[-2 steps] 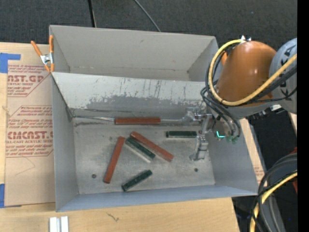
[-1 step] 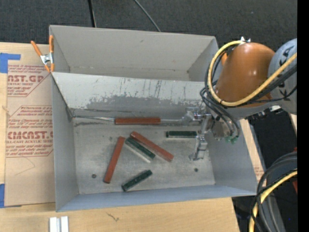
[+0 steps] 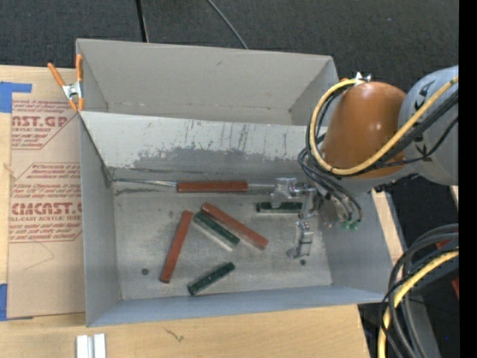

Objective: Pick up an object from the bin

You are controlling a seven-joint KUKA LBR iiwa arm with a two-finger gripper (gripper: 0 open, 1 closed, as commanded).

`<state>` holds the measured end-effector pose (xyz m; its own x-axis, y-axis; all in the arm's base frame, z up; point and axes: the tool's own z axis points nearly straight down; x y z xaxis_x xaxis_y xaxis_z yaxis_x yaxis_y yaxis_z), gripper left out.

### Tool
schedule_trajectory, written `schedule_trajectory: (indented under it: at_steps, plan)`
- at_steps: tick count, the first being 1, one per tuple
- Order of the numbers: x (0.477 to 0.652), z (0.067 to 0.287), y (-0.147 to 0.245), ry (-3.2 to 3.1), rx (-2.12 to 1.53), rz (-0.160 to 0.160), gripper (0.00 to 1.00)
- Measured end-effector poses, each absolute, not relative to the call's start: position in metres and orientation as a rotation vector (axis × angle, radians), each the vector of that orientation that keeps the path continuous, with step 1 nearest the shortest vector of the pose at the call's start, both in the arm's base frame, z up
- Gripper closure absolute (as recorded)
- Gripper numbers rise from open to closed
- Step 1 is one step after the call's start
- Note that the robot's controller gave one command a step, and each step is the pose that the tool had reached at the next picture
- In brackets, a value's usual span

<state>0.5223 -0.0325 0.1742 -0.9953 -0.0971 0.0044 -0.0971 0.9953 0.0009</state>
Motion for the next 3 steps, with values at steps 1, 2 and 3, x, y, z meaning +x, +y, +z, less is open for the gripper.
schedule_trajectory:
  at_steps: [1,2,3]
  plan:
    - [0.539,0.145,-0.036,-3.122,0.392,0.001,0.0]
    - [0.552,0.083,-0.015,-3.139,0.16,-0.001,1.0]
    - [0.552,0.083,-0.015,-3.139,0.159,-0.001,1.0]
